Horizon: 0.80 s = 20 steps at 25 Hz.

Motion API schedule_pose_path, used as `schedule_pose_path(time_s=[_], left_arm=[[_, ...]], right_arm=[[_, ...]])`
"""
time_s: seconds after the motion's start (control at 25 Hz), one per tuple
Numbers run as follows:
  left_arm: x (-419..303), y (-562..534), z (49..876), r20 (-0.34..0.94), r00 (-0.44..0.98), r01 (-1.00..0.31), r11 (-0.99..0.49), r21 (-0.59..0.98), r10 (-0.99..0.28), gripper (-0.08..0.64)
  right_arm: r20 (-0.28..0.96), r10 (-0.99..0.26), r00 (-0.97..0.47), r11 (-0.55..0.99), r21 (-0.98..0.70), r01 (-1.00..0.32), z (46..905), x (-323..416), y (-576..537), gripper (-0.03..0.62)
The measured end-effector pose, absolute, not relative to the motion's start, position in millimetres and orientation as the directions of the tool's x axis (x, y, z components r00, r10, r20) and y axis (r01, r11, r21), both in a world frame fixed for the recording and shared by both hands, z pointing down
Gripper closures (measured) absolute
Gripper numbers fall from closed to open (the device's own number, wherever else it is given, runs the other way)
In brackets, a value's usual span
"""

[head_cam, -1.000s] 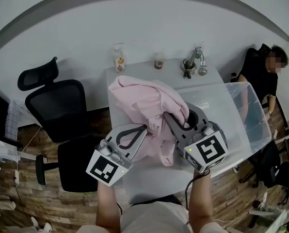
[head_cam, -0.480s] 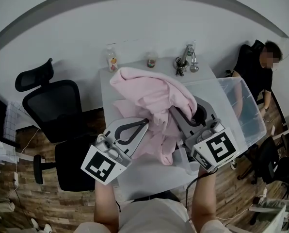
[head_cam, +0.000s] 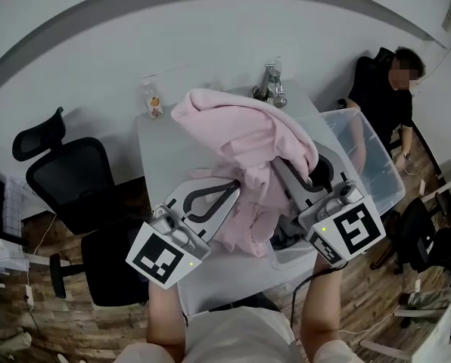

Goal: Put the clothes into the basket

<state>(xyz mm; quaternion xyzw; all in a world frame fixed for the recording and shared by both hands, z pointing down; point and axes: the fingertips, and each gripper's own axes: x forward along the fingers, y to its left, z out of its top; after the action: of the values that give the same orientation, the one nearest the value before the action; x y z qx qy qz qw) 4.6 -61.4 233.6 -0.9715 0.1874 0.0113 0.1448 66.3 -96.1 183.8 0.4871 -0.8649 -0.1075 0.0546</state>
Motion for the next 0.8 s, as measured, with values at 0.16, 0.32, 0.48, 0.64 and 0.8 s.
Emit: schedule_pose_path(time_s=[0.16, 0.32, 0.48, 0.64, 0.8], left_arm=[[43, -59, 219, -0.078, 0.944, -0.329, -0.894, -0.304, -0.321, 0.555], [60, -60, 213, -0.081, 0.952, -0.304, -0.895, -0.325, -0.294, 0.555], [55, -61, 219, -0.092, 0.959, -0.283, -0.9, -0.331, -0.268, 0.555], [60, -58, 221, -0.096, 0.967, -0.256, -0.904, -0.343, -0.237, 0.555], [117, -58, 211, -0.082, 0.975, -0.223, -0.911, -0.347, -0.207, 0.555]], right_arm=[[-0.034, -0.87, -0.491, 0.471, 0.234, -0.851, 168, 105, -93, 0.474], [-0.057, -0.881, -0.469, 0.445, 0.234, -0.864, 158, 124, -94, 0.474], [-0.084, -0.896, -0.436, 0.408, 0.233, -0.883, 156, 127, -94, 0.474], [-0.103, -0.91, -0.401, 0.368, 0.246, -0.897, 151, 138, -91, 0.474], [-0.114, -0.924, -0.366, 0.331, 0.247, -0.911, 138, 201, -88, 0.474]])
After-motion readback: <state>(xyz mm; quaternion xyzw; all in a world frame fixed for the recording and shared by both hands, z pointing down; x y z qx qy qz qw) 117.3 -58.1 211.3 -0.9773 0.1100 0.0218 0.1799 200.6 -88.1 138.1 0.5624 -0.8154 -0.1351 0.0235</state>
